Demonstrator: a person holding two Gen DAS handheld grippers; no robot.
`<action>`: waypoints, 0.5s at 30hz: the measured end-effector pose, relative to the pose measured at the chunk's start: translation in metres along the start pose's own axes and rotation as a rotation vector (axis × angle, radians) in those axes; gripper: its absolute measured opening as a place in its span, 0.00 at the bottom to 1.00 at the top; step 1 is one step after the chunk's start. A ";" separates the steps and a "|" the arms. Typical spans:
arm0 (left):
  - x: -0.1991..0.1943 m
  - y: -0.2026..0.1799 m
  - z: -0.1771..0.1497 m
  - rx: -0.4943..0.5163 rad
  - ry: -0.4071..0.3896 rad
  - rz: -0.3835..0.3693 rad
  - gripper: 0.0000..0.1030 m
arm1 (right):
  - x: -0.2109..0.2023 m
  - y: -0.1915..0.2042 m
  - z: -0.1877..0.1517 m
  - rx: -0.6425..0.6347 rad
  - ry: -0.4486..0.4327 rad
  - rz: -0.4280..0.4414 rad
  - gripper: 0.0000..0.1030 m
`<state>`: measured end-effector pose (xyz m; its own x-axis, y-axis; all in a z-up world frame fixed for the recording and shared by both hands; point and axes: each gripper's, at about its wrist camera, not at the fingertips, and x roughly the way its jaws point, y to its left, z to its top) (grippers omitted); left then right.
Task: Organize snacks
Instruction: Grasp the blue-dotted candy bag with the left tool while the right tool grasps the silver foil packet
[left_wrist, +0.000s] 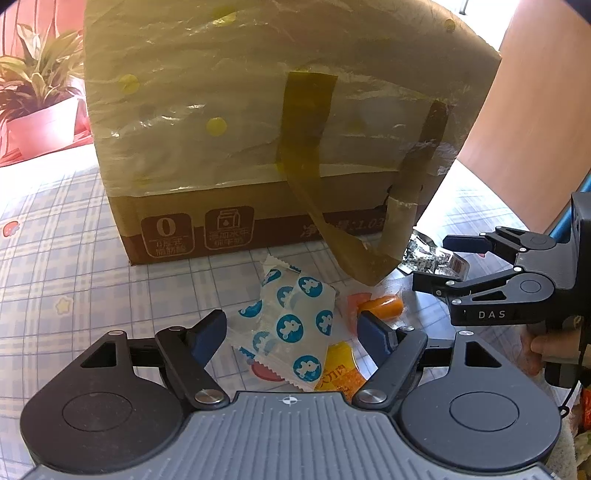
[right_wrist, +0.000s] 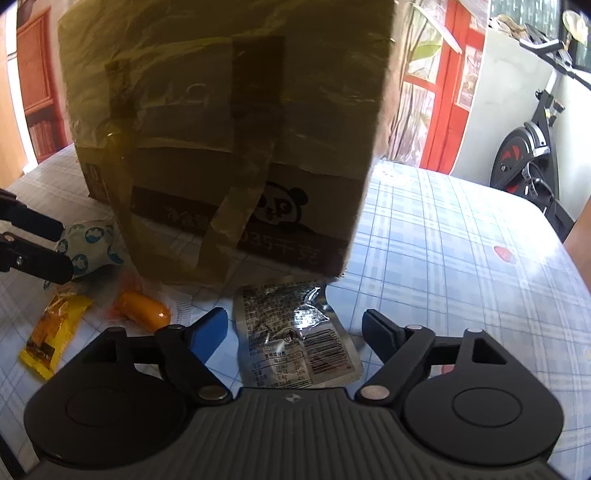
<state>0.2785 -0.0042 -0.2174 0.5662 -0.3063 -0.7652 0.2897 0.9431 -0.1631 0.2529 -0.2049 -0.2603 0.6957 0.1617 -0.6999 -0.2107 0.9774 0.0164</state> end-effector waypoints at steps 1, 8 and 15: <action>-0.001 0.001 0.000 0.000 -0.002 -0.001 0.78 | -0.001 -0.002 -0.001 0.001 -0.004 0.003 0.81; -0.002 0.006 0.007 0.013 0.003 -0.032 0.79 | -0.008 0.000 -0.007 -0.027 -0.028 0.028 0.61; 0.011 -0.001 0.012 0.085 0.029 -0.031 0.85 | -0.011 0.004 -0.014 -0.009 -0.044 0.013 0.58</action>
<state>0.2935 -0.0103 -0.2178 0.5340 -0.3301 -0.7783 0.3718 0.9185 -0.1345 0.2349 -0.2042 -0.2624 0.7221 0.1806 -0.6678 -0.2260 0.9739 0.0190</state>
